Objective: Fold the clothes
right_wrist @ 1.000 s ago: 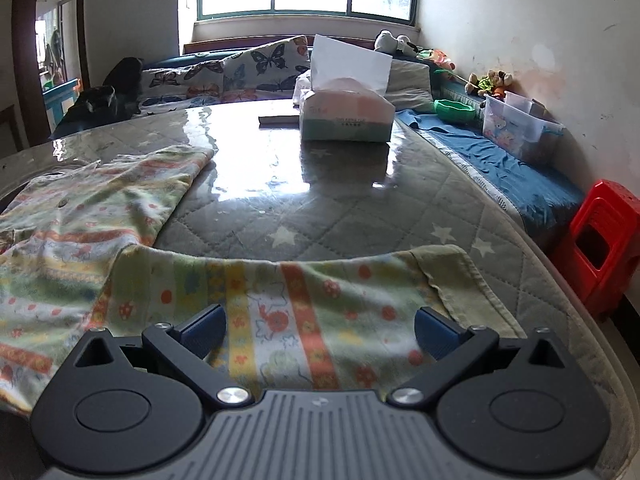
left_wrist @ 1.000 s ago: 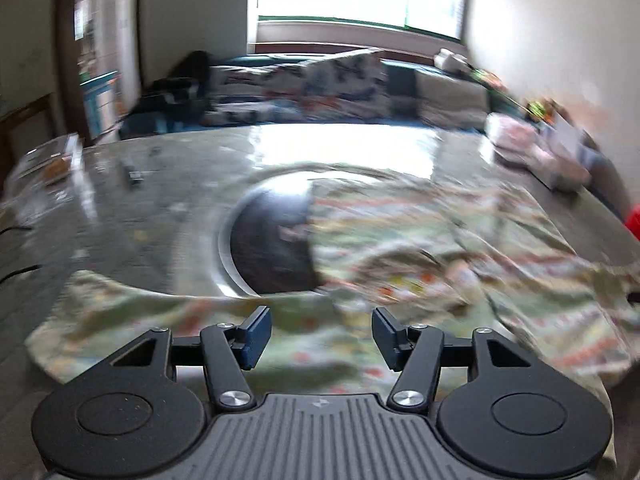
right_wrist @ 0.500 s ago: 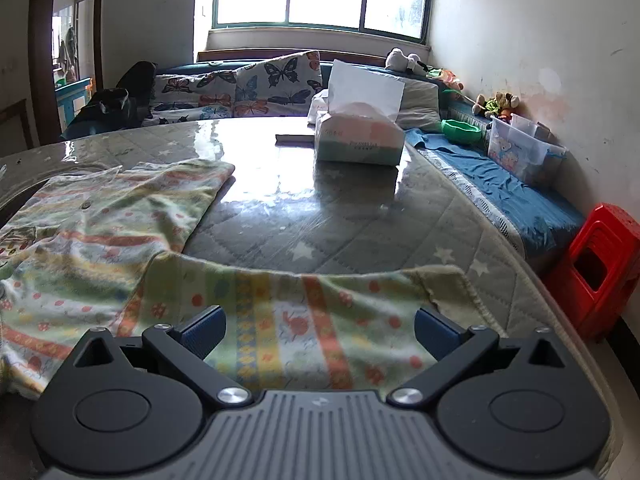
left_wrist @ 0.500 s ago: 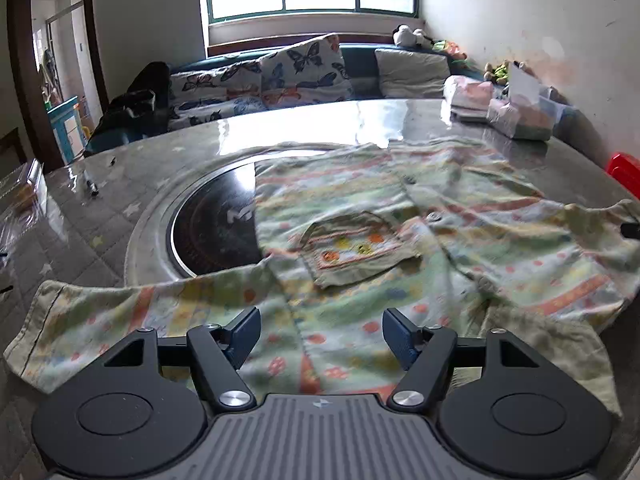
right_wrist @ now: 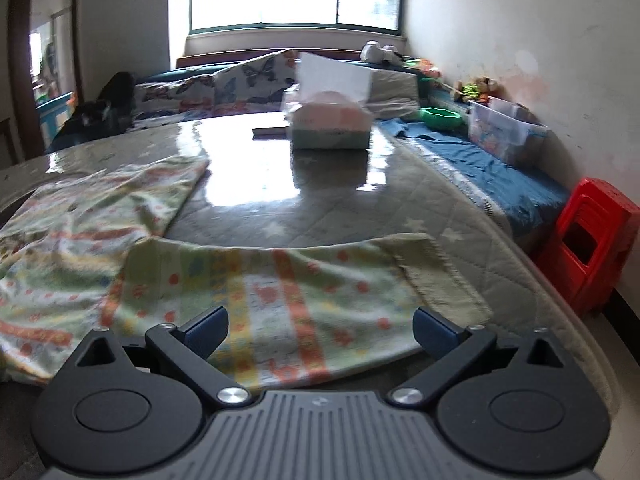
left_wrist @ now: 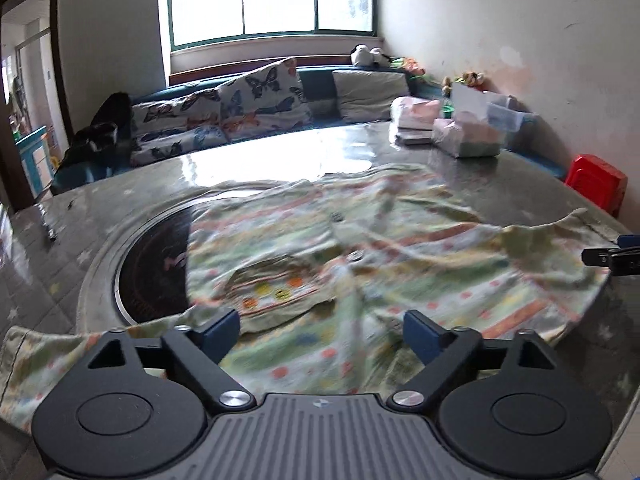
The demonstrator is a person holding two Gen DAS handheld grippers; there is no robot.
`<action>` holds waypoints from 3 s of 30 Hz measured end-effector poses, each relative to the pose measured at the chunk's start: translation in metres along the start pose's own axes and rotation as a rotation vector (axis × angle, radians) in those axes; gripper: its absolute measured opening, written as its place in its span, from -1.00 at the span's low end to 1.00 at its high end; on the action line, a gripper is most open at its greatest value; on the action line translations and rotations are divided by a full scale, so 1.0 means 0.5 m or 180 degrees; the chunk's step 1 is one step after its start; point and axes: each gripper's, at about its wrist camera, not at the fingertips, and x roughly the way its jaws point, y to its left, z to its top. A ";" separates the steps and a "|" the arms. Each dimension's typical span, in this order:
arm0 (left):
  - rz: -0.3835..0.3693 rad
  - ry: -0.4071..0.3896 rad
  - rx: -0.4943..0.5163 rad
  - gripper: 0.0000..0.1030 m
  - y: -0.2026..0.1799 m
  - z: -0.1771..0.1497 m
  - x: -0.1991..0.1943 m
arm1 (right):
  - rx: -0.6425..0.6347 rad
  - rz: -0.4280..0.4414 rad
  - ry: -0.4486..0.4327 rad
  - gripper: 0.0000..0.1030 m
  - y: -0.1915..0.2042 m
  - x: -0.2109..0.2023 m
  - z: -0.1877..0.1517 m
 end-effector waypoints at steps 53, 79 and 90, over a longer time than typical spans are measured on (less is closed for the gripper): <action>-0.0345 0.0306 0.0167 1.00 -0.129 0.025 0.067 | 0.0809 -0.0057 -0.0333 -0.78 -0.130 -0.025 0.013; -0.0064 0.0098 -0.0284 1.00 0.014 -0.005 0.003 | -0.0258 0.1335 -0.0908 -0.83 0.238 -0.156 0.203; 0.0138 0.0072 -0.0562 1.00 0.092 -0.041 -0.026 | -0.0739 0.1867 -0.0593 -0.83 0.414 -0.130 0.153</action>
